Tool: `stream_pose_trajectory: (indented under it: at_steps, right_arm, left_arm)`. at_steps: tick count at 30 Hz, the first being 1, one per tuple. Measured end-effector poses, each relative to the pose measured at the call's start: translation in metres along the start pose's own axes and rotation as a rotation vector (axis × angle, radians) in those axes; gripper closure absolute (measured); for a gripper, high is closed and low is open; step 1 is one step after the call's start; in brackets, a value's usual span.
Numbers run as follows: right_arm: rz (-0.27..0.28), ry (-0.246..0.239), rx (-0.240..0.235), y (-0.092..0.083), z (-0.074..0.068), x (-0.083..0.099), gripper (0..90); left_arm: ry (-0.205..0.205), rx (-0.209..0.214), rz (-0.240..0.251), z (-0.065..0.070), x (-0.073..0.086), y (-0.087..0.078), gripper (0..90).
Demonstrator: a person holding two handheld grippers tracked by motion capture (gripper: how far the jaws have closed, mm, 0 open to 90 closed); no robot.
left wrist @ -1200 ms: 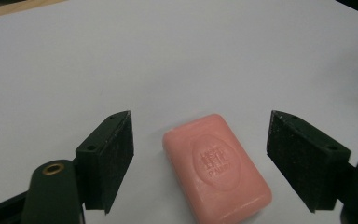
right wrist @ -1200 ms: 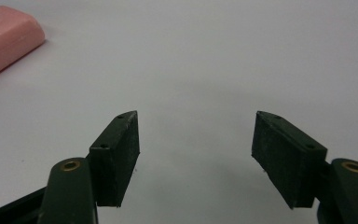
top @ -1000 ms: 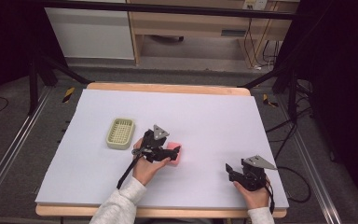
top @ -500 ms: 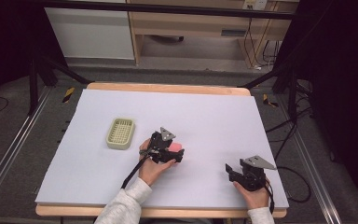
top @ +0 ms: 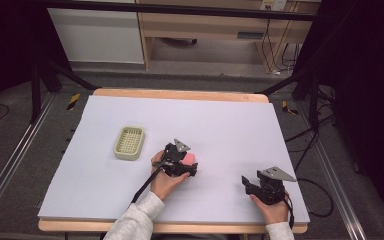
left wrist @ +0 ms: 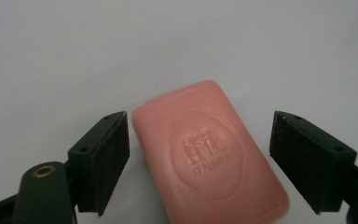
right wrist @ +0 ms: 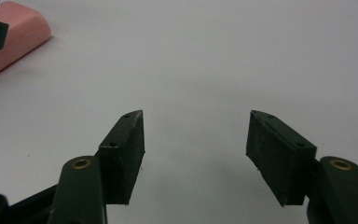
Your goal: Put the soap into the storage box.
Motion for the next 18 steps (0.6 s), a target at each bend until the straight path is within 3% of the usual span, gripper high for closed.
stream_pose_trajectory:
  at_steps: [11, 18]
  right_arm:
    - [-0.003, -0.001, 0.0, 0.0004, 0.0003, 0.0003, 36.9]
    - [-0.003, -0.003, 0.004, 0.0007, 0.0004, 0.0004, 37.0]
  left_arm:
    - [-0.021, 0.009, -0.022, -0.0002, 0.0047, 0.0049, 20.0]
    - [-0.035, 0.02, -0.03, -0.0013, 0.0065, 0.0022, 25.1]
Point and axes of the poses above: each handheld gripper's, and its own axes: y roughly forward along the jaws, x roughly out of its underside, z roughly to its right, the point moved 2 cm from there along y, roughly forward along the jaws, and after that the axes turned 9 degrees about x, right-handed, at the moved point
